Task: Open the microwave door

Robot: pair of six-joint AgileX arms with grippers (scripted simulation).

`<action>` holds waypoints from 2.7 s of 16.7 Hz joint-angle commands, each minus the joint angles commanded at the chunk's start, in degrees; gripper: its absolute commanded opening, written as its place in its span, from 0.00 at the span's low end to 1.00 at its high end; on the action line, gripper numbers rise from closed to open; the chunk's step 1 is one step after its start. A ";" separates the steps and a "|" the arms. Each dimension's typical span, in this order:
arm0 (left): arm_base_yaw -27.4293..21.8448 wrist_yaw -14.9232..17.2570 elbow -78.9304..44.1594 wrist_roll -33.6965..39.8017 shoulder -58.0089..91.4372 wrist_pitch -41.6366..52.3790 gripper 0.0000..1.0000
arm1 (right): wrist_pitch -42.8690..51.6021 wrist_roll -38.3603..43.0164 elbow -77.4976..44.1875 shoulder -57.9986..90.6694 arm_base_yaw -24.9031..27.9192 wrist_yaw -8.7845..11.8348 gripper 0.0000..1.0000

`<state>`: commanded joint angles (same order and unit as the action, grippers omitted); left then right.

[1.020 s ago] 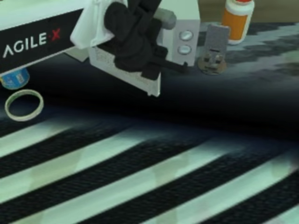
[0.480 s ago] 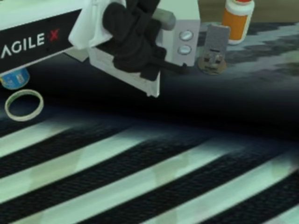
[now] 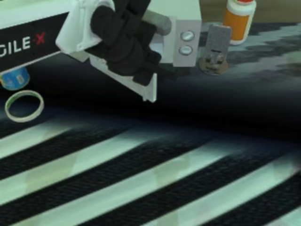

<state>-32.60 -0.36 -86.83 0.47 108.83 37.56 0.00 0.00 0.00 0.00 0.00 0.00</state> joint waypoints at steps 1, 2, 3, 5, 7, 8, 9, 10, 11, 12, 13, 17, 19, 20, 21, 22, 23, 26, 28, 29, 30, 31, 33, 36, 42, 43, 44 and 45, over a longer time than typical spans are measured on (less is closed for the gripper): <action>0.00 0.00 0.00 0.00 0.00 0.00 0.00 | 0.00 0.00 0.00 0.00 0.00 0.00 1.00; 0.00 0.00 0.00 0.00 0.00 0.00 0.00 | 0.00 0.00 0.00 0.00 0.00 0.00 1.00; 0.00 0.00 0.00 0.00 0.00 0.00 0.00 | 0.00 0.00 0.00 0.00 0.00 0.00 1.00; 0.00 0.00 0.00 0.00 0.00 0.00 0.00 | 0.00 0.00 0.00 0.00 0.00 0.00 1.00; 0.00 0.00 0.00 0.00 0.00 0.00 0.00 | 0.00 0.00 0.00 0.00 0.00 0.00 1.00; 0.00 0.00 0.00 0.00 0.00 0.00 0.00 | 0.00 0.00 0.00 0.00 0.00 0.00 1.00; 0.00 0.00 0.00 0.00 0.00 0.00 0.00 | 0.00 0.00 0.00 0.00 0.00 0.00 1.00; 0.00 0.00 0.00 0.00 0.00 0.00 0.00 | 0.00 0.00 0.00 0.00 0.00 0.00 1.00; 0.00 0.00 0.00 0.00 0.00 0.00 0.00 | 0.00 0.00 0.00 0.00 0.00 0.00 1.00; 0.00 0.00 0.00 0.00 0.00 0.00 0.00 | 0.00 0.00 0.00 0.00 0.00 0.00 1.00; 0.00 0.00 0.00 0.00 0.00 0.00 0.00 | 0.00 0.00 0.00 0.00 0.00 0.00 1.00; 0.00 0.00 0.00 0.00 0.00 0.00 0.00 | 0.00 0.00 0.00 0.00 0.00 0.00 1.00; 0.00 0.00 0.00 0.00 0.00 0.00 0.00 | 0.00 0.00 0.00 0.00 0.00 0.00 1.00; 0.00 0.00 0.00 0.00 0.00 0.00 0.00 | 0.00 0.00 0.00 0.00 0.00 0.00 1.00; 0.00 0.00 0.00 0.00 0.00 0.00 0.00 | 0.00 0.00 0.00 0.00 0.00 0.00 1.00; 0.00 0.00 0.00 0.00 0.00 0.00 0.00 | 0.00 0.00 0.00 0.00 0.00 0.00 1.00; -0.35 0.38 0.01 0.25 0.00 0.01 0.00 | 0.00 0.00 0.00 0.00 0.00 0.00 1.00; 0.36 1.29 1.33 -1.61 -0.87 -0.13 0.00 | 0.00 0.00 0.00 0.00 0.00 0.00 1.00; 1.26 2.65 2.67 -4.21 -2.34 -0.66 0.00 | 0.00 0.00 0.00 0.00 0.00 0.00 1.00; 1.73 3.34 3.37 -5.52 -2.99 -0.86 0.00 | 0.00 0.00 0.00 0.00 0.00 0.00 1.00; 2.11 3.90 4.06 -6.58 -3.40 -0.91 0.00 | 0.00 0.00 0.00 0.00 0.00 0.00 1.00; 2.33 4.23 4.56 -7.23 -3.57 -0.86 0.00 | 0.00 0.00 0.00 0.00 0.00 0.00 1.00; 2.38 4.30 4.67 -7.37 -3.59 -0.83 0.00 | 0.00 0.00 0.00 0.00 0.00 0.00 1.00; 2.38 4.30 4.67 -7.37 -3.59 -0.83 0.00 | 0.00 0.00 0.00 0.00 0.00 0.00 1.00; 2.38 4.30 4.67 -7.37 -3.59 -0.83 0.00 | 0.00 0.00 0.00 0.00 0.00 0.00 1.00; 2.38 4.30 4.67 -7.37 -3.59 -0.83 0.00 | 0.00 0.00 0.00 0.00 0.00 0.00 1.00; 2.38 4.30 4.67 -7.37 -3.59 -0.83 0.00 | 0.00 0.00 0.00 0.00 0.00 0.00 1.00; 2.38 4.30 4.67 -7.37 -3.59 -0.83 0.00 | 0.00 0.00 0.00 0.00 0.00 0.00 1.00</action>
<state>-30.22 3.93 -82.16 -6.90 105.24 36.73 0.00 0.00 0.00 0.00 0.00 0.00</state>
